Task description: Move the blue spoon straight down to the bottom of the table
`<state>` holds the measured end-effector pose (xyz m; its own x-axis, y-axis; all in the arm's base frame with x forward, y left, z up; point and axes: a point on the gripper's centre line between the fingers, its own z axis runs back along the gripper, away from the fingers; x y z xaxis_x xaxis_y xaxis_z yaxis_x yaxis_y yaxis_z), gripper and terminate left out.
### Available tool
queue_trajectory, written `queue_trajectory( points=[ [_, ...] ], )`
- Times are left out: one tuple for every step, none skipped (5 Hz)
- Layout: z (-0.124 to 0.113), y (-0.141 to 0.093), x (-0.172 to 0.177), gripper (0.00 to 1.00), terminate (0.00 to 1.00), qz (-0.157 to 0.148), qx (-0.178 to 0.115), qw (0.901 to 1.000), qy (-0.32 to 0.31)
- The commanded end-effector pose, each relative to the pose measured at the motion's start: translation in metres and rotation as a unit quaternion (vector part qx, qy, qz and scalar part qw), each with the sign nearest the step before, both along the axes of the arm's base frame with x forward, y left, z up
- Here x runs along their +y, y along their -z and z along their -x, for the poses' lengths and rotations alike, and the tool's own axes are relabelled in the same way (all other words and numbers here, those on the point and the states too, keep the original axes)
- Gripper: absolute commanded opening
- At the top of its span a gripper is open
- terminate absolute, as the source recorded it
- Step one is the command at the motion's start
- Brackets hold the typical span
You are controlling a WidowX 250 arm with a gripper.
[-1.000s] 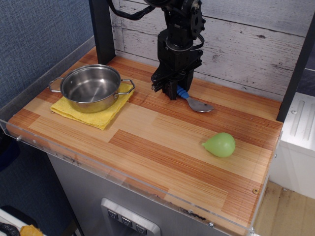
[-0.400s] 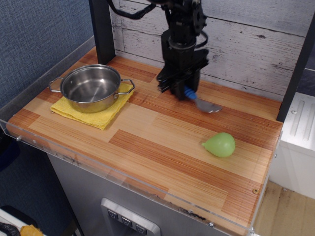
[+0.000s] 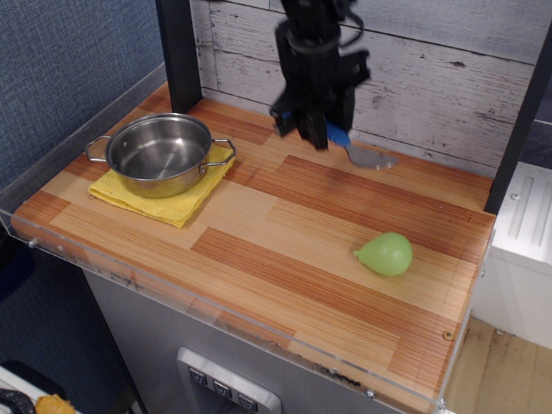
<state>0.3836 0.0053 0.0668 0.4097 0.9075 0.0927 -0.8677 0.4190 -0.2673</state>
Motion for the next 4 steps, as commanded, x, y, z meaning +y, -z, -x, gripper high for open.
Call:
queue_trajectory(
  points=[
    [0.032,-0.064,0.019,0.0,0.0,-0.014,-0.052,0.9982,0.024],
    [0.059,-0.069,0.029,0.0,0.0,-0.011,-0.055,0.9978,0.034],
    [0.09,-0.065,0.043,0.0,0.0,-0.016,-0.049,0.9975,0.049],
    [0.116,-0.057,0.054,0.0,0.0,-0.018,-0.045,0.9969,0.061]
  ],
)
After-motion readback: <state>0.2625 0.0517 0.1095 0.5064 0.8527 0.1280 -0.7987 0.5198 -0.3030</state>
